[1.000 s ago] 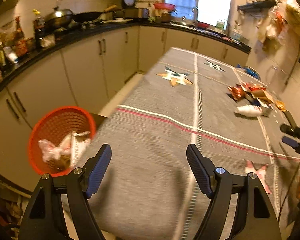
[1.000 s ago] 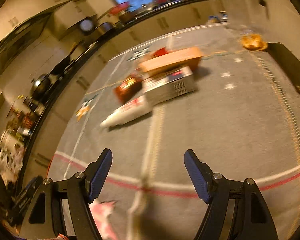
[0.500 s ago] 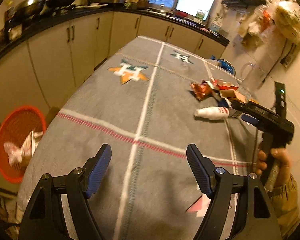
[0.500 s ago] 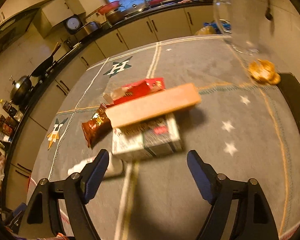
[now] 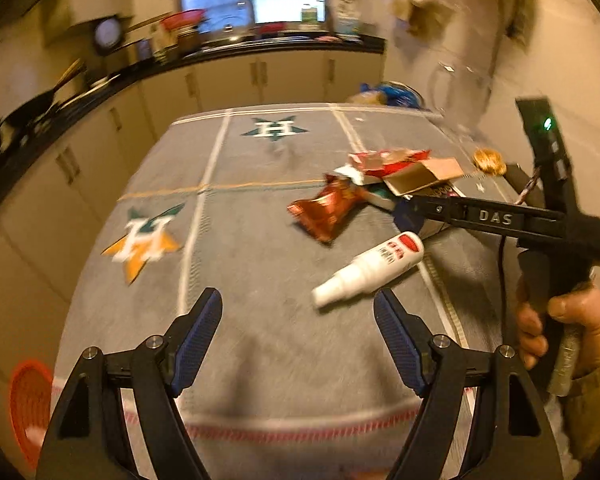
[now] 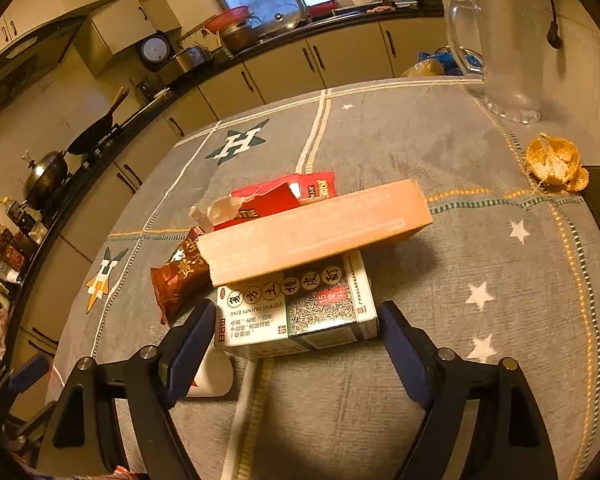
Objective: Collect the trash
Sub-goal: 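Grasp the white lotion bottle with the left tool while the right tool grasps the white printed box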
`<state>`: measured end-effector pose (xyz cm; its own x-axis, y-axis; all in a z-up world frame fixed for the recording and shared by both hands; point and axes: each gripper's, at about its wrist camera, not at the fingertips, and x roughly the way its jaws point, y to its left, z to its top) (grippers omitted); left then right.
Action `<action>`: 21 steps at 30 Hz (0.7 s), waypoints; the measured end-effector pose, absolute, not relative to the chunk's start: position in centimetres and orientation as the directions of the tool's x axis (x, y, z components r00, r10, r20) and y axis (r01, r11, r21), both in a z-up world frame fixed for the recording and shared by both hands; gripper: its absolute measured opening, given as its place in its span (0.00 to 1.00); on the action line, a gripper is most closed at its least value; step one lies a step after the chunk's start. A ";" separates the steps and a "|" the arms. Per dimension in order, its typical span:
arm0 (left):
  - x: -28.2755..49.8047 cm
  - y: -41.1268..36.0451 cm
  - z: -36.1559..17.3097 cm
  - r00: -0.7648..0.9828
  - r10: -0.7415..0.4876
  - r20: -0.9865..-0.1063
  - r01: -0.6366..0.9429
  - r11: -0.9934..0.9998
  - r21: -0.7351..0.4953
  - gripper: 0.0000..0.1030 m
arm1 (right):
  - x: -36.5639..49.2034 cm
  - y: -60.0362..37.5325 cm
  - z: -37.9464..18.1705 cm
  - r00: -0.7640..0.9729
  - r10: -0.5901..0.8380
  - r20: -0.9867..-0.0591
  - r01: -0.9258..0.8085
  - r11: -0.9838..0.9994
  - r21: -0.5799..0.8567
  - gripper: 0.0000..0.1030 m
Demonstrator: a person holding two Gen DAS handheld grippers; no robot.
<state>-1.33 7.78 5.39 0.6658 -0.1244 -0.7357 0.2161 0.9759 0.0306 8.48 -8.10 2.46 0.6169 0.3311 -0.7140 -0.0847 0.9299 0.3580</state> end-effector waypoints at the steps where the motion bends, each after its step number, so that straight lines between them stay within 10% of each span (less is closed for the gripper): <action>1: -0.7 7.2 5.1 0.659 -0.132 -0.740 0.235 0.971 0.035 0.75 | 8.3 -8.3 2.5 0.620 0.337 -0.709 -0.087 0.927 0.365 0.83; 17: 4.8 2.0 0.9 0.503 -0.246 -0.828 0.443 0.896 0.003 0.73 | 7.5 -9.9 3.4 0.632 0.401 -0.663 -0.109 0.893 0.437 0.83; 21: 4.5 1.6 1.0 0.511 -0.235 -0.827 0.436 0.900 0.014 0.43 | 7.5 -9.9 3.5 0.632 0.406 -0.659 -0.114 0.891 0.440 0.83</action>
